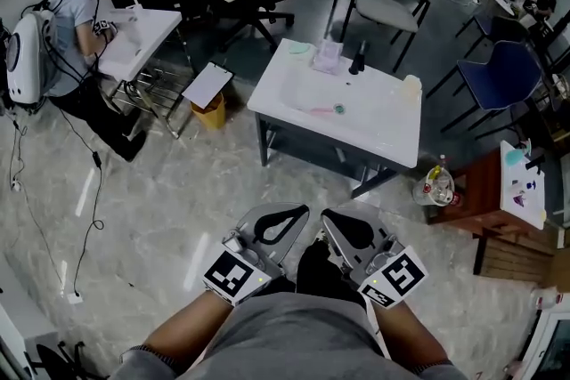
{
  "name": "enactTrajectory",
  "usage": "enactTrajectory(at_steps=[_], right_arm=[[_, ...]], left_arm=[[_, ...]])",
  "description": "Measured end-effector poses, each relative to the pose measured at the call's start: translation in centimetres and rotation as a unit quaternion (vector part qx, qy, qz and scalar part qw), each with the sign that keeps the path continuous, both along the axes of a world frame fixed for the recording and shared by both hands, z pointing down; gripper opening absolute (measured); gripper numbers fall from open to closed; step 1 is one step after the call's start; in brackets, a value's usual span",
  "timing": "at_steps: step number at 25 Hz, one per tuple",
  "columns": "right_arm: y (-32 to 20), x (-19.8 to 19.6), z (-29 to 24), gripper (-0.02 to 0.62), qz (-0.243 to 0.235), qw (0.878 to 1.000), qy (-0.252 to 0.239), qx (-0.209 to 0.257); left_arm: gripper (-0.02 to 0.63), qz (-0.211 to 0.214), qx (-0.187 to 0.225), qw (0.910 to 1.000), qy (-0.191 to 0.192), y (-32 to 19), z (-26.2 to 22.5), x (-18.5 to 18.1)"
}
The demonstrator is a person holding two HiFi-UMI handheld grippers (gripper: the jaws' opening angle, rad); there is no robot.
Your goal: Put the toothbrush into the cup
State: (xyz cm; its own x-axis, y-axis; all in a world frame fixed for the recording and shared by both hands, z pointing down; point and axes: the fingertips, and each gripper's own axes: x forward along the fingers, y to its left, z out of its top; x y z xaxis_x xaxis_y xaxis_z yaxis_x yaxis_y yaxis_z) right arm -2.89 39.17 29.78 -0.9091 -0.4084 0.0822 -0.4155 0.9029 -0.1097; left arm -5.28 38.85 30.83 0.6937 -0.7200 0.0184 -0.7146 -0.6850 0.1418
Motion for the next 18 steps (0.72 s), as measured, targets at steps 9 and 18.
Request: enactTrajectory(at_steps=[9, 18], right_arm=[[-2.7, -0.6, 0.2, 0.014, -0.022, 1.000, -0.010, 0.000], [-7.7, -1.2, 0.2, 0.014, -0.045, 0.999, -0.013, 0.003]], left_arm=[[0.008, -0.025, -0.002, 0.9997, -0.007, -2.4, -0.1, -0.6], [0.009, -0.050, 0.000, 0.9986, -0.017, -7.3, -0.2, -1.0]])
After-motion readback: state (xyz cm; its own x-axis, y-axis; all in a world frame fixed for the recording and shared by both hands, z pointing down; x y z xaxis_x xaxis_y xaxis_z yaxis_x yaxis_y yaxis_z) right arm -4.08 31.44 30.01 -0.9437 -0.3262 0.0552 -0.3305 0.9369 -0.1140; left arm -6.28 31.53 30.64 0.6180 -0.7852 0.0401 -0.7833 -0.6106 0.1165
